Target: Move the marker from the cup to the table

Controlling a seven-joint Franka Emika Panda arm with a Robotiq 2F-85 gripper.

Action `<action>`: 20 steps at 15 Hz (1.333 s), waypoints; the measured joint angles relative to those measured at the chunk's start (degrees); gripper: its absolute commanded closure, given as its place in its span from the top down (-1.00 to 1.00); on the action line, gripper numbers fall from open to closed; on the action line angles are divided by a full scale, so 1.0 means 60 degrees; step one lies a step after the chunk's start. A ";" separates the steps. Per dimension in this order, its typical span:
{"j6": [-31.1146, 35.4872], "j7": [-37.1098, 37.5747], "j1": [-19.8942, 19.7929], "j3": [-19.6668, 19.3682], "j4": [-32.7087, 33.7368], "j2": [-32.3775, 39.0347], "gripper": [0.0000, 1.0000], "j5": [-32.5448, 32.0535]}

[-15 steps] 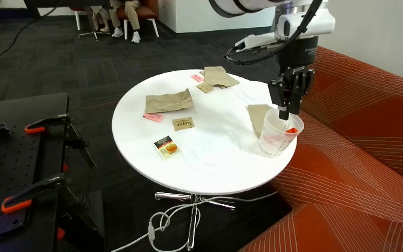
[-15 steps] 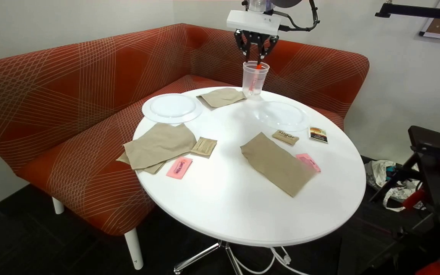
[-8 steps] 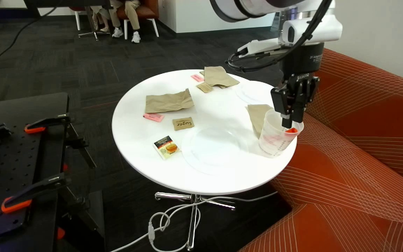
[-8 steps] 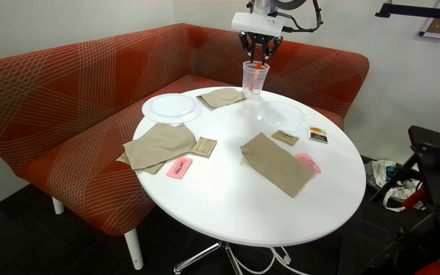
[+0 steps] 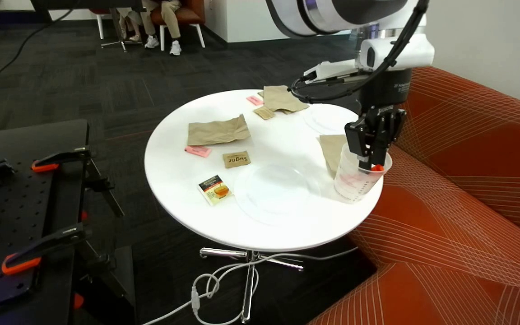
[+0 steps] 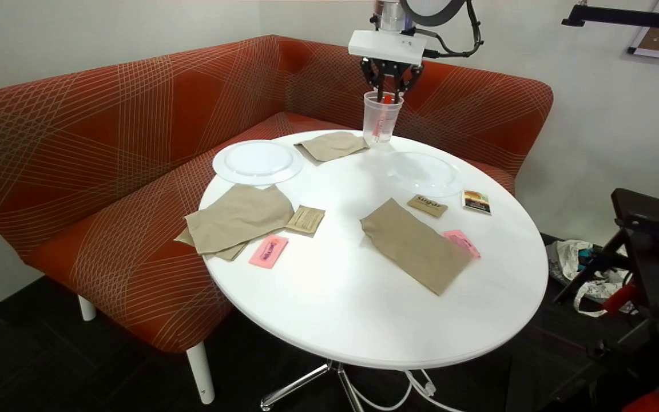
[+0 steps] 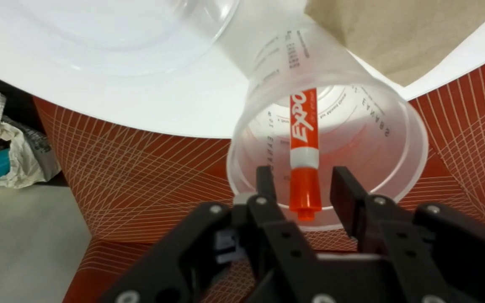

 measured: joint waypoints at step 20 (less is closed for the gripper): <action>0.0005 -0.0001 0.0380 -0.0284 0.0202 -0.0016 -0.92 -0.0045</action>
